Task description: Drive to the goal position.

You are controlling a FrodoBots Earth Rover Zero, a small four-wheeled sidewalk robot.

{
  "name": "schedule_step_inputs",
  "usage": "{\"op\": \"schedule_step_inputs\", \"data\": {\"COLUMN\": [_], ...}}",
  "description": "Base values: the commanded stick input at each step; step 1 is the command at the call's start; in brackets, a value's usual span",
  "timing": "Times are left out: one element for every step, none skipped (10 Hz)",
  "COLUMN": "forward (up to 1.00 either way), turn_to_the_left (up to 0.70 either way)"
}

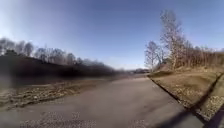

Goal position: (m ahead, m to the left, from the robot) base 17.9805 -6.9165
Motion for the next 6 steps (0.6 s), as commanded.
{"op": "schedule_step_inputs", "data": {"forward": [0.85, 0.85, 0.85, 0.85, 0.85, 0.85], "turn_to_the_left": [0.0, 0.0, 0.0, 0.0, 0.0, 0.0]}}
